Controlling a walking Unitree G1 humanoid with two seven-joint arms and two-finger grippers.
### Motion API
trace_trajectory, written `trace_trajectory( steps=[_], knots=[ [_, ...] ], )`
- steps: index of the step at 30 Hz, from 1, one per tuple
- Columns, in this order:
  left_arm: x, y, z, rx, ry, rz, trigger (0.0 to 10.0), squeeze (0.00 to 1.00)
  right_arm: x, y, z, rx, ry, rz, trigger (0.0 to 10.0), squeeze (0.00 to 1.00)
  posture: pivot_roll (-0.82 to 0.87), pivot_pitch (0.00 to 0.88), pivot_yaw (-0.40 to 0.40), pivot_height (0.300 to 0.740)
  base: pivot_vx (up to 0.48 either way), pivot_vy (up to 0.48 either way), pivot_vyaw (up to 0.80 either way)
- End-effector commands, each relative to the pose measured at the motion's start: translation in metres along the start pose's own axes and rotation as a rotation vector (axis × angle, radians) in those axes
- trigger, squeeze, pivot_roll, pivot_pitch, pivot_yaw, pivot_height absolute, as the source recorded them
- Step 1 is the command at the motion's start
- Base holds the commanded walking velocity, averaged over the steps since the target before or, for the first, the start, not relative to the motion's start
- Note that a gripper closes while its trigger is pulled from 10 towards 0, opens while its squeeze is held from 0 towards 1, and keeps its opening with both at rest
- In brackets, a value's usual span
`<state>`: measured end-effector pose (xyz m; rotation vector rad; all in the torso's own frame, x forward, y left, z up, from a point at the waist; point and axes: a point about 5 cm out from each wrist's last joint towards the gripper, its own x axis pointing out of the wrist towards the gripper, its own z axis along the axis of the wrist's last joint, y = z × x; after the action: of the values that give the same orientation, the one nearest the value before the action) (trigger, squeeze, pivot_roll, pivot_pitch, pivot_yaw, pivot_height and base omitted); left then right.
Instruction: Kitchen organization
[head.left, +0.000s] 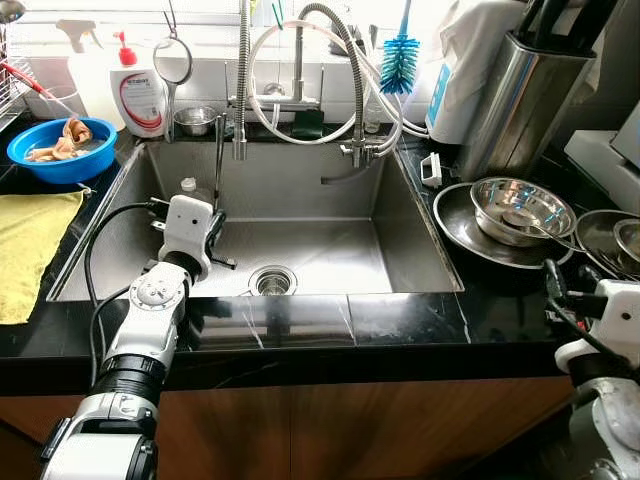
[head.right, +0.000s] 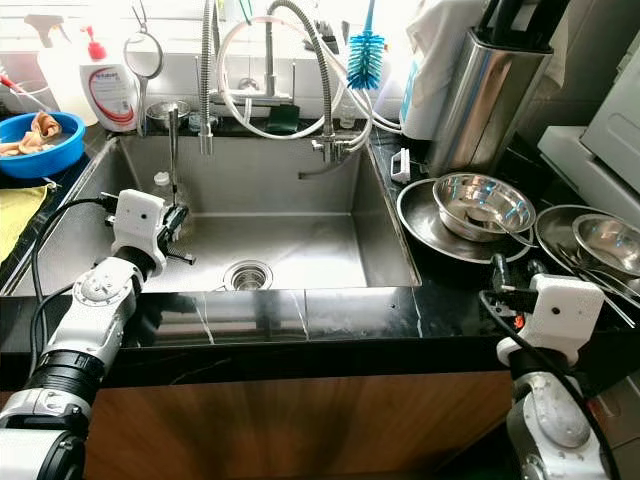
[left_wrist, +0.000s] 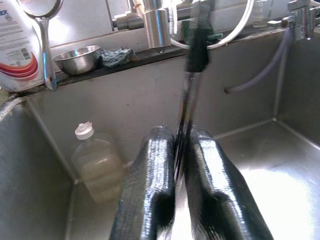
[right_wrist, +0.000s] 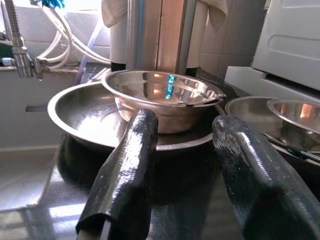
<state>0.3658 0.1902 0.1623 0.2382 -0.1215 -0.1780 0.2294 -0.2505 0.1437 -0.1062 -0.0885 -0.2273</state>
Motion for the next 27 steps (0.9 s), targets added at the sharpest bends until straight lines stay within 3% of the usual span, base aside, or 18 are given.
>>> trace_trajectory(
  steps=[1, 20, 21, 22, 27],
  knots=[
    [0.0, 0.0, 0.0, -0.014, -0.012, 0.007, 10.0, 1.0, -0.002, 0.001, -0.007, -0.021, 0.01, -0.001, 10.0, 0.0, 0.04, 0.0, -0.046, 0.74, 0.0, 0.0, 0.0],
    [-0.001, -0.004, -0.002, -0.018, -0.024, 0.022, 10.0, 1.0, -0.007, 0.011, -0.015, -0.059, -0.03, 0.019, 10.0, 0.0, 0.04, 0.0, -0.045, 0.74, 0.0, 0.0, 0.0],
    [-0.001, -0.004, -0.002, -0.015, -0.023, 0.022, 10.0, 0.57, -0.007, 0.01, -0.015, -0.06, -0.032, 0.013, 10.0, 0.0, 0.04, 0.0, -0.044, 0.74, 0.0, 0.0, 0.0],
    [-0.001, -0.004, -0.002, -0.013, -0.024, 0.022, 10.0, 0.0, -0.006, 0.009, -0.015, -0.063, -0.034, 0.005, 10.0, 0.0, 0.04, 0.0, -0.044, 0.74, 0.0, 0.0, 0.0],
    [-0.001, -0.005, -0.002, -0.008, -0.027, 0.02, 10.0, 0.0, -0.001, 0.0, -0.005, -0.09, -0.072, -0.032, 10.0, 0.0, 0.04, 0.0, -0.042, 0.74, 0.0, 0.0, 0.0]
  ],
)
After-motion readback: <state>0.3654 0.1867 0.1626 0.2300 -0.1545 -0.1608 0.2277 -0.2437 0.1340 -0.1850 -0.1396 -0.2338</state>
